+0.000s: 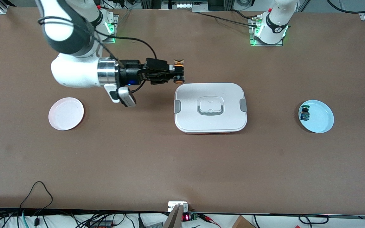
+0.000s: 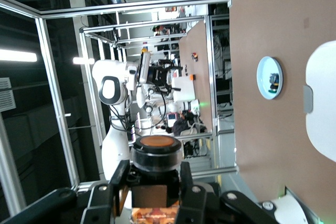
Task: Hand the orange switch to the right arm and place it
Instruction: 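Carry the switch with the right gripper over the white plate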
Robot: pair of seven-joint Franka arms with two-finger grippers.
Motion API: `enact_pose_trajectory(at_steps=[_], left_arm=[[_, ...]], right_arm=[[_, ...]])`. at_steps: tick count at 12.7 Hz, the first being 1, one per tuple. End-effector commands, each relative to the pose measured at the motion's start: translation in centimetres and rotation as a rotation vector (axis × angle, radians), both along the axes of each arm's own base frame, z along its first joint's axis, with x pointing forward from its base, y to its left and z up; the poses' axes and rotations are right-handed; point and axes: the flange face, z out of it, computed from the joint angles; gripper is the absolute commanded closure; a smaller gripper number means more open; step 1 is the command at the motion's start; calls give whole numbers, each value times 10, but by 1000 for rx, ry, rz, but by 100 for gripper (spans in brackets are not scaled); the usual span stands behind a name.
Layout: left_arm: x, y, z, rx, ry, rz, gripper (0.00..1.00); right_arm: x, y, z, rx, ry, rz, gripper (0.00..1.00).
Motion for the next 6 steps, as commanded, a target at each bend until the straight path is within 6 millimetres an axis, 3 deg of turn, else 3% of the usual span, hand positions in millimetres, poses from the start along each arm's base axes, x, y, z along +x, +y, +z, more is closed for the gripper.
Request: enact_pose_trajectory(at_steps=[1, 3, 4, 5, 6], left_arm=[[4, -40, 20, 116, -10, 87, 0], [-3, -82, 38, 189, -22, 291, 0], [-10, -114, 46, 227, -32, 361, 0], [-16, -141, 43, 267, -12, 414, 0], [-23, -149, 41, 295, -3, 441, 0]], right_arm=[[-1, -46, -10, -7, 7, 52, 97], [-2, -79, -11, -106, -26, 128, 97], [-3, -97, -14, -146, -28, 153, 97], [-4, -111, -18, -186, -26, 183, 97], [-5, -127, -19, -233, -31, 209, 97]])
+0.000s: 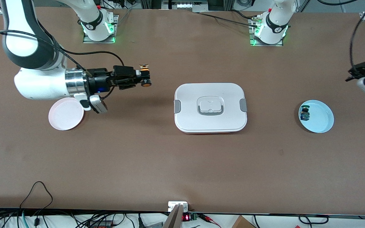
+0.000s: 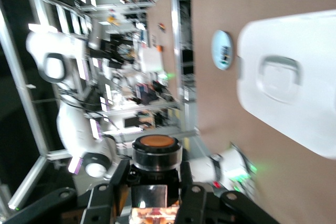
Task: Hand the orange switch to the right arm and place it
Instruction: 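Carry the switch with the right gripper over the white plate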
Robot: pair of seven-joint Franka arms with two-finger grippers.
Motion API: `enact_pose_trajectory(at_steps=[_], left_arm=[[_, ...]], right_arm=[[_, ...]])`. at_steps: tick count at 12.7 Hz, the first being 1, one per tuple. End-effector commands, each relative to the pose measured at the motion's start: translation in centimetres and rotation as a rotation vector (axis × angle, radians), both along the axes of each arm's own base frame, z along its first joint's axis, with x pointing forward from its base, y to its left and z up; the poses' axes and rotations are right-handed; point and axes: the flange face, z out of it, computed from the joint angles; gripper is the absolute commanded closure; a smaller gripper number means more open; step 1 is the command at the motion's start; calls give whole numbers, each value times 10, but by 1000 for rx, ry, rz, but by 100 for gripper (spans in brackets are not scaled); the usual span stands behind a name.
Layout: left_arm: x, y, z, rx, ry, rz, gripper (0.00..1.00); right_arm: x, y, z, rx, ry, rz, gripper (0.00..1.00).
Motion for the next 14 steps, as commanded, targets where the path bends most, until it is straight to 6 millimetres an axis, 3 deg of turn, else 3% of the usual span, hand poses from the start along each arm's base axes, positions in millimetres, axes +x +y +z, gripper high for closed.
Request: enact_pose_trajectory(at_steps=[1, 4, 6, 8, 10, 13, 14], left_arm=[[-21, -23, -4, 93, 13, 82, 0], [-9, 9, 3, 78, -194, 122, 0], [0, 10, 4, 81, -320, 51, 0], [-7, 7, 7, 94, -338, 41, 0], [-12, 2, -6, 128, -327, 36, 0], [-25, 10, 7, 69, -363, 290, 0], [-30, 16, 2, 48, -340, 385, 0]], right_arm=[[-13, -41, 3, -108, -19, 65, 97], [-27, -83, 3, -360, -64, 173, 97], [-31, -104, -5, -539, -146, 274, 97], [-33, -120, -7, -678, -258, 388, 97], [-36, -137, -12, -827, -280, 477, 97], [-39, -172, -46, -1007, -413, 743, 96], [-40, -179, -57, -1010, -502, 826, 96]])
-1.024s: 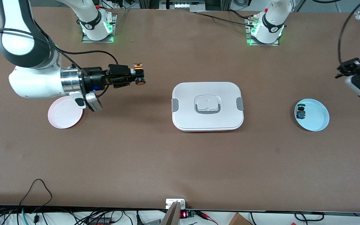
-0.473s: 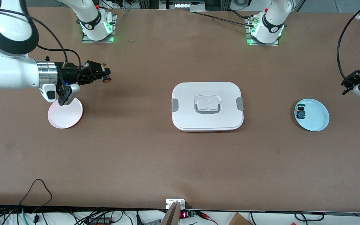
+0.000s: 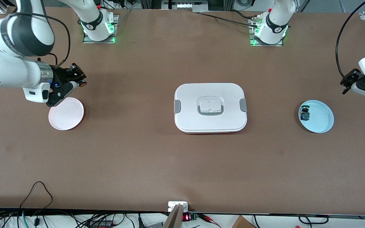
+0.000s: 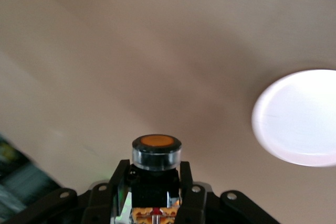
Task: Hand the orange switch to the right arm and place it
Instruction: 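Carry the switch with the right gripper over the white plate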
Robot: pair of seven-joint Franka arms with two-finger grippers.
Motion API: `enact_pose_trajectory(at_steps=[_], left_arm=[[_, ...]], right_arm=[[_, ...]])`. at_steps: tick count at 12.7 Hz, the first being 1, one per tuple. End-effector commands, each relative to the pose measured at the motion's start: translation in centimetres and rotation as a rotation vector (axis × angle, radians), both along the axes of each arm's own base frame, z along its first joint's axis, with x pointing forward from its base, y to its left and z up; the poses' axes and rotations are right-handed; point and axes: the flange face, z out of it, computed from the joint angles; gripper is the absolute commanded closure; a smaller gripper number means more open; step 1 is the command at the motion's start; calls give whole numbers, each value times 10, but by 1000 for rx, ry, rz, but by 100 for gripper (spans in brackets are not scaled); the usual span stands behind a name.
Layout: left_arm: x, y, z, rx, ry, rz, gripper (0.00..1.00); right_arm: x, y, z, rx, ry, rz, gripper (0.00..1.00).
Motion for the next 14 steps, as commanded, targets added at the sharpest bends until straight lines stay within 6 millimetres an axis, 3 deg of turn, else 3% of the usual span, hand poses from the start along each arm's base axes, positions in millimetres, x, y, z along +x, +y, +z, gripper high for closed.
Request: enact_pose_trajectory(at_steps=[1, 6, 9, 14], left_arm=[[-21, 11, 2, -98, -7, 231, 0], [-25, 45, 7, -203, -51, 445, 0], [-46, 25, 0, -202, 3, 637, 0], [-55, 15, -2, -186, 50, 750, 0]], right_arm=[[-9, -18, -26, -16, -79, 245, 96], [-8, -52, -74, -67, -180, 613, 96], [-3, -83, -103, -41, -229, 760, 93], [6, -115, -146, -27, -233, 881, 93]])
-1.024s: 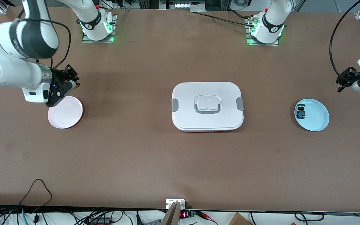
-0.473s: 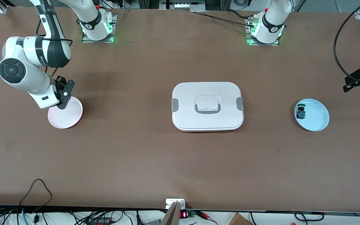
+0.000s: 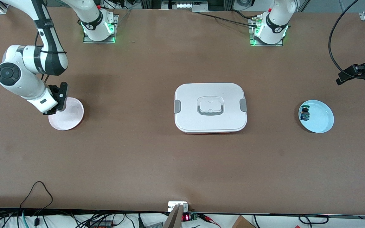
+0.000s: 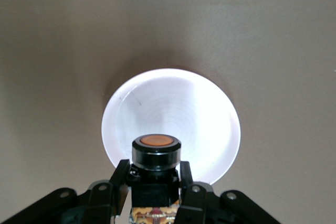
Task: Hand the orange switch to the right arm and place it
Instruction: 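Carry the switch with the right gripper over the white plate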
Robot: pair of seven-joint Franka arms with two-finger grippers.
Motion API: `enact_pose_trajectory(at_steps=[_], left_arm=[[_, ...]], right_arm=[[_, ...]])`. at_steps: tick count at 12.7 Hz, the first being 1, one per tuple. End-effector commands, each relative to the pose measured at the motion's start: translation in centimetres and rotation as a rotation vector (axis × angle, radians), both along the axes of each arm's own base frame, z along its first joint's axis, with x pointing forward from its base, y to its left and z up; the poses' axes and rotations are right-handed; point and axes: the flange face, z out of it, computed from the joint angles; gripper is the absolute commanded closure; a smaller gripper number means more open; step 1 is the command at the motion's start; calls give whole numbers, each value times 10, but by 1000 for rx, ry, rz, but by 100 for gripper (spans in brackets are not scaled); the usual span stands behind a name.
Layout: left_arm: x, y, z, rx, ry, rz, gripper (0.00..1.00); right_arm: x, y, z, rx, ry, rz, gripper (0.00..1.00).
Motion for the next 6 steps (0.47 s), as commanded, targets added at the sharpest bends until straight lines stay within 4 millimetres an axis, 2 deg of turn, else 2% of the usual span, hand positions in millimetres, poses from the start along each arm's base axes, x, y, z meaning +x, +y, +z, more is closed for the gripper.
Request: enact_pose_trajectory(at_steps=[1, 3, 6], left_arm=[[-8, -2, 4, -9, 3, 32, 0], [-4, -10, 1, -9, 6, 15, 0], [1, -11, -5, -15, 18, 14, 0]], right_arm=[[2, -19, -22, -7, -7, 63, 93], [-1, -31, -42, -5, -10, 86, 93], [-1, -34, -70, -8, -21, 113, 93]])
